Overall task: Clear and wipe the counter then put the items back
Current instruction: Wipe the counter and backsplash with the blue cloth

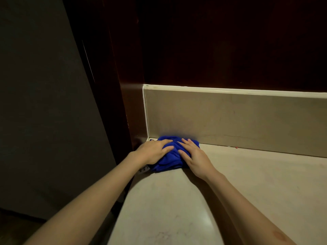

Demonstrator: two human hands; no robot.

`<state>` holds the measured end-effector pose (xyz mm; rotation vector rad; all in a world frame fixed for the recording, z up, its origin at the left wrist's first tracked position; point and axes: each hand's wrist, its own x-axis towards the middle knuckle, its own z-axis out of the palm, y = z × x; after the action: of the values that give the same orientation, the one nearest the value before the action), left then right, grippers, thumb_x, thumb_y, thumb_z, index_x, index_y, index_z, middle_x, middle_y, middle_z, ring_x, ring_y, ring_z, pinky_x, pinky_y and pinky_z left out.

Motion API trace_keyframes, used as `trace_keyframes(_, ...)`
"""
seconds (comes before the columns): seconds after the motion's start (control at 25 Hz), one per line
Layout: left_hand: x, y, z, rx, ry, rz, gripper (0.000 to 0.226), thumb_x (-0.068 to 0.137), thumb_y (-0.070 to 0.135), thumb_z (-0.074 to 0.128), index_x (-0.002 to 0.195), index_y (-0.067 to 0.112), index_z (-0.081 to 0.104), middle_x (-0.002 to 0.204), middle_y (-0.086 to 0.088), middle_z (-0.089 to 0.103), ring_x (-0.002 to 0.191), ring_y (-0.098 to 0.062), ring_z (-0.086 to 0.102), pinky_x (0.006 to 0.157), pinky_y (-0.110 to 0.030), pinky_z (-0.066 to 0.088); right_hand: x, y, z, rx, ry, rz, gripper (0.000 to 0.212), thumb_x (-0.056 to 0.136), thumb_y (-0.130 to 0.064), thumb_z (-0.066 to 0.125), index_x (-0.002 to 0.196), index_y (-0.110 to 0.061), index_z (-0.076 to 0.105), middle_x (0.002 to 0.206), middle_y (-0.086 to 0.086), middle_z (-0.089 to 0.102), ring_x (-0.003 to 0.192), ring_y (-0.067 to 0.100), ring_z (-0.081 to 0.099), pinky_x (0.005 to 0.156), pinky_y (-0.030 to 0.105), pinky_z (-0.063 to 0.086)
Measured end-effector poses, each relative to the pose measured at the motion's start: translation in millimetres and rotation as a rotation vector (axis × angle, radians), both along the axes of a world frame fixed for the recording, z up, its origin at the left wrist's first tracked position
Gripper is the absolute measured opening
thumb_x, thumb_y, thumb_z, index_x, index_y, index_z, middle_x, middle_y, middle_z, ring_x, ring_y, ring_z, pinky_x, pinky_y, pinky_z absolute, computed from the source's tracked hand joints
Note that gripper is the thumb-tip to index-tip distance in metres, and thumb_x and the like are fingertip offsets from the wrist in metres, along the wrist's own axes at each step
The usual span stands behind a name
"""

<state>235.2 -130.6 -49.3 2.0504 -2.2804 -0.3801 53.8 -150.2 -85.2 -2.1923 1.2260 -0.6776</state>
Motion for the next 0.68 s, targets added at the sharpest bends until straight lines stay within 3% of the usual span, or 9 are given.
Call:
trace_keyframes(0.24, 4, 51, 2, -0.002, 0.024, -0.088, 0.051, 0.1, 0.05, 0.025, 0.148, 0.032, 0.025, 0.146, 0.001, 0.045, 0.127, -0.02, 0.047, 0.106, -0.035, 0.036, -6, 52, 3, 0.009, 0.009, 0.036, 0.045, 0.1, -0.036, 0.041, 0.145, -0.028, 0.036, 0.155, -0.009, 0.027, 0.146, 0.008, 0.012, 0.115, 0.025, 0.014)
trace_keyframes(0.68, 10, 214, 2, 0.113, 0.344, -0.032, 0.054, 0.089, 0.058, 0.034, 0.141, 0.047, 0.029, 0.15, 0.007, 0.037, 0.129, -0.013, 0.043, 0.103, -0.024, 0.033, -24, 207, 1, -0.043, 0.099, 0.162, 0.055, 0.098, -0.048, 0.036, 0.149, -0.033, 0.024, 0.158, -0.012, 0.015, 0.146, 0.005, 0.003, 0.115, 0.021, 0.006)
